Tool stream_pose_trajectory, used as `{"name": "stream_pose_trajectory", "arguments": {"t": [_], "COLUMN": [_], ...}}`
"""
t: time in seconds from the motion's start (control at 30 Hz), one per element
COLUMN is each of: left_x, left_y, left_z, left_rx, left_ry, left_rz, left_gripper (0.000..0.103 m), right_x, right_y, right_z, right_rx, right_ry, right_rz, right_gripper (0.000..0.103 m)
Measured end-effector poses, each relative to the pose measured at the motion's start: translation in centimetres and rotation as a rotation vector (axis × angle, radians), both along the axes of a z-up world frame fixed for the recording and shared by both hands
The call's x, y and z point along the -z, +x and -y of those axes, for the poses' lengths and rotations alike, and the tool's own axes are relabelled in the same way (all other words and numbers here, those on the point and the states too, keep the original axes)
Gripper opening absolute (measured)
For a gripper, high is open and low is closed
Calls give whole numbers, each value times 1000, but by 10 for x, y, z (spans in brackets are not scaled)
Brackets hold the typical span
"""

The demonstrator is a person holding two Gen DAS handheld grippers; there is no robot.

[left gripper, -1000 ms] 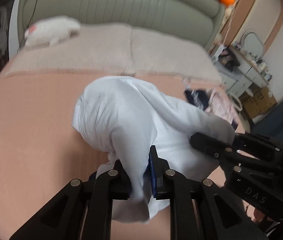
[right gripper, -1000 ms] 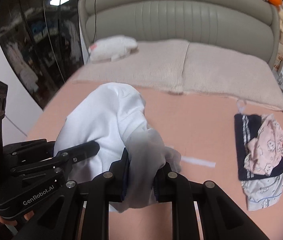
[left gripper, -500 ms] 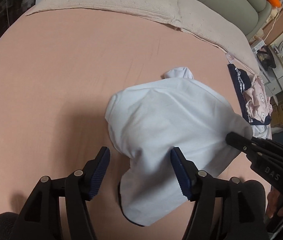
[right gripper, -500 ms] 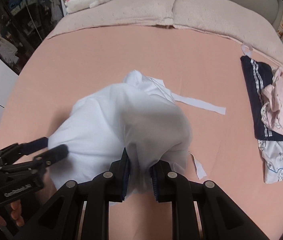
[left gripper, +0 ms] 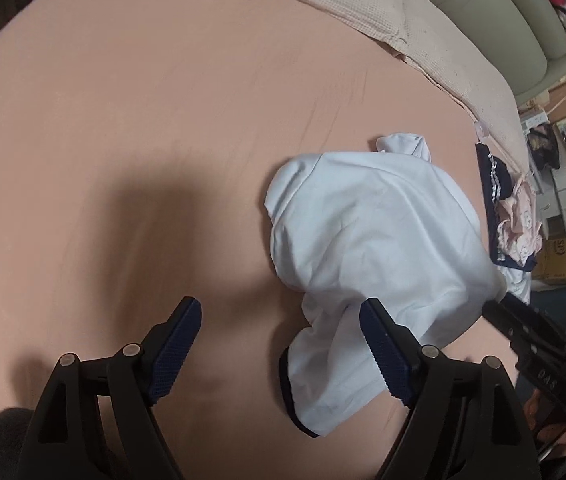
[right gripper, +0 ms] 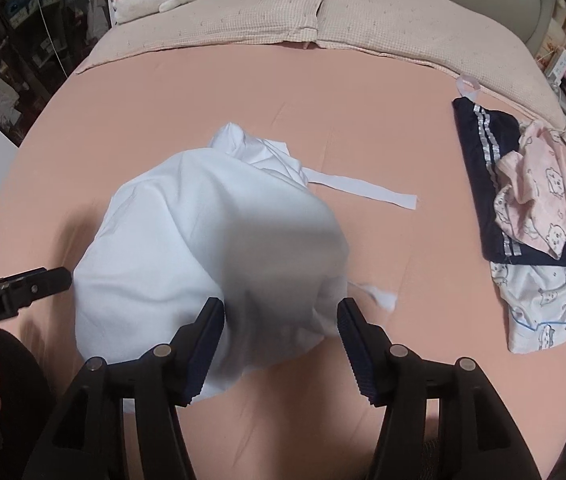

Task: Fold clothes
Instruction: 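Lay the white shirt on open bed sheet and open the right gripper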

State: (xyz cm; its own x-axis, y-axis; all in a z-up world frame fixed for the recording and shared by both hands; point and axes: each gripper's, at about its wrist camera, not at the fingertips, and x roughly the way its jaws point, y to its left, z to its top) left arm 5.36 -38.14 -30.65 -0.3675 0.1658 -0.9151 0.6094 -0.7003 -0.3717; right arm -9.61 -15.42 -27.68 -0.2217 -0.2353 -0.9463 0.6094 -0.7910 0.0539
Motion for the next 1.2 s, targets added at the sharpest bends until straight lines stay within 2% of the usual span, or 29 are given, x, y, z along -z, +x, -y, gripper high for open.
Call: {"name": "stream_pose_trajectory", "arguments": {"t": [0.07,0.2,0.4,0.5,0.57,0.63,0.73,0.93,1.2], "left_x": [5,12,35,42,43,45,47,59,60], "left_y": [6,23,64,78,84,87,88,92,88], "left_z": [-3,-11,-8,-5,-3,-2,-3,-3,-9], "left_rx": [-13,-66,-286,-340,-352,-364,-369,-367,-355], "left_ry": [26,14,115,145,158,204,224,256,233], "left_rz": [-4,1,-20,-21,-39,-83,-96,-55,-41], "left_gripper": [81,81,82,85,87,89,103,103,103], "right_x": [-3,-6,-9,-13,-16,-19,-27,-43,-47], "right_y": [6,18,36,45,51,57,63,71,71], "right_z": [-7,-20,-19,-15,-15,-17,-21,-29,-38], "right_rx": [6,27,44,41,40,47,60,78,99], "right_ry": [-12,-28,-46,-66,-74,-84,-103,-129,-175], "right_rz": [6,13,18,25,24,27,33,19,34], "right_gripper": [63,64,64,64,64,64,64,64,65]}}
